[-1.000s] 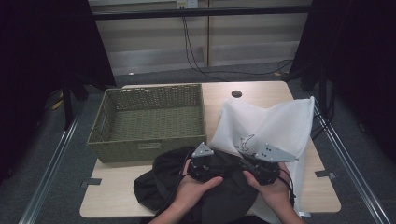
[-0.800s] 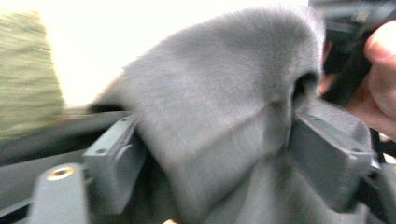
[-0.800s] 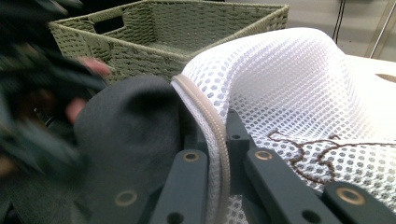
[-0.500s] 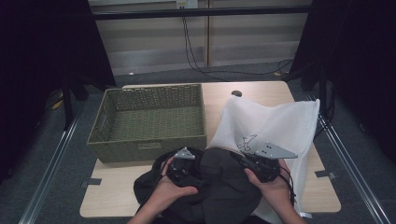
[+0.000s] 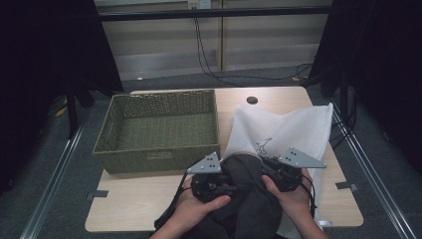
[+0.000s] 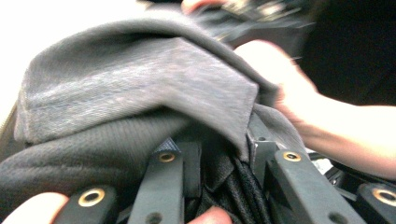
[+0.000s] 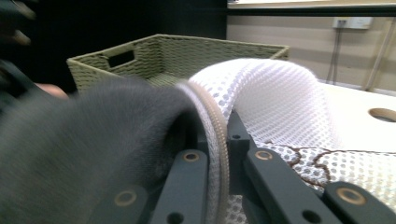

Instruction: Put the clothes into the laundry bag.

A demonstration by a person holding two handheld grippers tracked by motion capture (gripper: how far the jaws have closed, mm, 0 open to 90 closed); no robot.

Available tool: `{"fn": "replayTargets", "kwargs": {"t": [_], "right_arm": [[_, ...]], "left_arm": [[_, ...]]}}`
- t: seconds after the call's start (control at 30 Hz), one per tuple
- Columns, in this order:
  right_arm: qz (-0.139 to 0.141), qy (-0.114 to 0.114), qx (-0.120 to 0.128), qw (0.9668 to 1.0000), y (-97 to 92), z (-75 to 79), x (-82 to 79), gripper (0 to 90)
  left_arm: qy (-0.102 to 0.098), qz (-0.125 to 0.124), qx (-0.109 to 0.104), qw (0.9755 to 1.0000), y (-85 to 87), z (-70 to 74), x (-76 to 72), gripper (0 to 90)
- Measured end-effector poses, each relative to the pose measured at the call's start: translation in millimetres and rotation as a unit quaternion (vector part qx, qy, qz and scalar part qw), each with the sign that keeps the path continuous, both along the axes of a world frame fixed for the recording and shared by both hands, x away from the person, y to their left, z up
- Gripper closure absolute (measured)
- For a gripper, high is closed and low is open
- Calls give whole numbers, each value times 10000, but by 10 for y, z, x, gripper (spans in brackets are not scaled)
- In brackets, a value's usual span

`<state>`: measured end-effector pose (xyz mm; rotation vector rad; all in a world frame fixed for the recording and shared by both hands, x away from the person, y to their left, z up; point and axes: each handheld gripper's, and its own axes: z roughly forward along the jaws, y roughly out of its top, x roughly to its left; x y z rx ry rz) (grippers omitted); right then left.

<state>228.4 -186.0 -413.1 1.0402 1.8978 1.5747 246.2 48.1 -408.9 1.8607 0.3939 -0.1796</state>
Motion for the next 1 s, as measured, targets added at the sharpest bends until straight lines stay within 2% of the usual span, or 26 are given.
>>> {"fn": "replayTargets", "kwargs": {"t": [0.03, 0.07, 0.1, 0.13, 0.17, 0.2, 0.23, 0.27, 0.3, 0.33, 0.4, 0.47, 0.5, 0.53, 0.57, 0.6, 0.63, 0.73, 0.8, 0.83, 0.87, 0.9, 0.93, 0.97, 1.0], "right_arm": [[0, 0, 0, 10000, 0, 0, 0, 889], [-15, 28, -6, 10000, -13, -11, 2, 888], [274, 256, 167, 9992, -27, -81, 16, 886], [357, 284, 161, 9988, -13, -108, 19, 886], [357, 284, 161, 9988, -13, -108, 19, 886], [527, 364, 112, 9979, 45, -150, 5, 886], [527, 364, 112, 9979, 45, -150, 5, 886], [575, 382, 60, 9976, 67, -157, -5, 886], [546, 385, 16, 9978, 75, -160, -12, 886], [424, 446, 49, 9981, 47, -172, -6, 887], [357, 478, 47, 9982, 23, -185, 2, 887], [201, 449, -125, 9987, -29, -229, 17, 887], [201, 449, -125, 9987, -29, -229, 17, 887], [196, 459, -123, 9987, -40, -240, 24, 886], [182, 509, -84, 9985, -58, -261, 46, 886], [182, 509, -84, 9985, -58, -261, 46, 886], [148, 514, -86, 9985, -53, -268, 54, 886], [93, 507, -183, 9985, -20, -293, 71, 886], [66, 519, -249, 9983, 16, -308, 69, 886], [74, 514, -254, 9983, 38, -318, 67, 886], [179, 545, -235, 9981, 64, -327, 63, 885], [179, 545, -235, 9981, 64, -327, 63, 885], [305, 605, -82, 9977, 74, -333, 64, 884], [425, 650, 57, 9970, 72, -339, 70, 884], [546, 686, 228, 9959, 68, -330, 66, 884]], "left_arm": [[146, 71, 51, 9999, -40, -69, 42, 726], [394, 310, 300, 9983, -122, -224, 107, 726], [346, 718, 954, 9922, -241, -481, 184, 728], [346, 718, 954, 9922, -241, -481, 184, 729], [385, 1040, 1309, 9852, -295, -646, 235, 729], [918, 1408, 1161, 9789, -274, -914, 368, 729], [918, 1408, 1161, 9789, -274, -914, 368, 729], [1044, 1491, 1054, 9776, -255, -907, 401, 729], [944, 1609, 1112, 9761, -256, -867, 392, 727], [823, 1651, 1072, 9770, -244, -822, 365, 719], [648, 1506, 700, 9840, -170, -709, 297, 706], [544, 1375, 434, 9881, -71, -583, 247, 581], [504, 1379, 317, 9887, -30, -538, 228, 581], [434, 1362, 140, 9896, 38, -472, 202, 523], [444, 1315, 74, 9903, 68, -443, 192, 381], [488, 1168, -26, 9920, 84, -420, 183, 381], [443, 1077, -80, 9932, 81, -400, 156, 297], [359, 954, -144, 9947, 5, -370, 88, 166], [206, 978, 216, 9948, -136, -367, 51, 117], [156, 995, 345, 9943, -185, -384, 50, 101], [222, 1212, 898, 9883, -308, -487, 89, 125], [222, 1212, 898, 9883, -308, -487, 89, 158], [321, 1350, 1151, 9836, -341, -563, 132, 158], [499, 1473, 1247, 9799, -364, -644, 176, 213], [613, 1615, 1278, 9766, -369, -732, 239, 351]]}}
